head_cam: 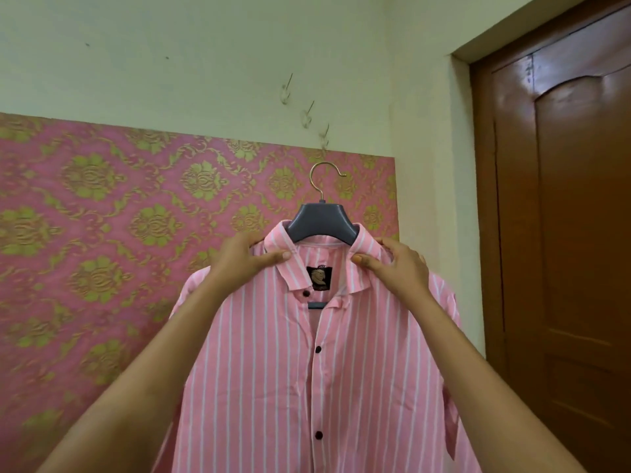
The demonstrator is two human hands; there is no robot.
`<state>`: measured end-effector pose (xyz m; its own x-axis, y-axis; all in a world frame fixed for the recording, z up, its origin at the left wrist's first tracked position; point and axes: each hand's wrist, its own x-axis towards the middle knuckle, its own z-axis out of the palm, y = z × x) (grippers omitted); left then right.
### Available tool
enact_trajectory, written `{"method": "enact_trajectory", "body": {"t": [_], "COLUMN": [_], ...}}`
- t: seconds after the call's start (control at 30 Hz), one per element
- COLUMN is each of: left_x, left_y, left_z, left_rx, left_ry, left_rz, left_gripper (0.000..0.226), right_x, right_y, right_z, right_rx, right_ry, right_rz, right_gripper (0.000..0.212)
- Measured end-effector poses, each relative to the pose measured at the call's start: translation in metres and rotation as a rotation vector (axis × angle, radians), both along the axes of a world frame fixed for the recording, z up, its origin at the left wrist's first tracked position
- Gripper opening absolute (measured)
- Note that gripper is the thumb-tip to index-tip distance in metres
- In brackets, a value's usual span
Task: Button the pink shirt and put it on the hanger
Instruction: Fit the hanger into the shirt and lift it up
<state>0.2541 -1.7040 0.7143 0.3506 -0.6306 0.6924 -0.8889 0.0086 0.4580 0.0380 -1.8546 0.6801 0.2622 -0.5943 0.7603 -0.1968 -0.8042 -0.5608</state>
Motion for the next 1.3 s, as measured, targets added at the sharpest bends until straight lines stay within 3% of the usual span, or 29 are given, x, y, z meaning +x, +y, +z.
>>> {"method": "enact_trajectory", "body": {"t": [0.17, 0.4, 0.5, 0.67, 0.8, 1.0, 1.3], "left_x": [0.02, 0.068, 0.085, 0.121, 0.14, 0.157, 0.166], "left_y": [-0.074, -0.143, -0.165, -0.198, -0.216, -0.231, -0.234], "left_z": [0.041, 0.102, 0.129, 0.174, 0.21, 0.253, 0.297], "left_rx": [-0.075, -0.176, -0.221, -0.27, -0.289, -0.328, -0.294], "left_ry": [-0.053, -0.083, -0.125, -0.219, -0.272, -0.327, -0.342], "left_rz": [0.03, 0.129, 0.169, 0.229, 0.313, 0.481, 0.628], "left_gripper": [0.073, 0.05, 0.028, 0.046, 0.056, 0.056, 0.055], "right_x": [0.038, 0.108, 0.138, 0.177, 0.204, 0.233, 0.271], "right_y": [-0.092, -0.183, -0.212, -0.246, -0.27, -0.286, -0.298], "right_z": [0.046, 0.111, 0.132, 0.17, 0.204, 0.247, 0.292], "right_rx": [-0.052, -0.171, -0.217, -0.287, -0.289, -0.294, -0.288], "right_ry": [0.023, -0.013, -0.076, -0.157, -0.188, -0.197, -0.32], "right_rz": [0.054, 0.044, 0.016, -0.031, -0.022, -0.027, 0.041], "right_gripper": [0.055, 0.064, 0.07, 0.063, 0.071, 0.055, 0.059]}}
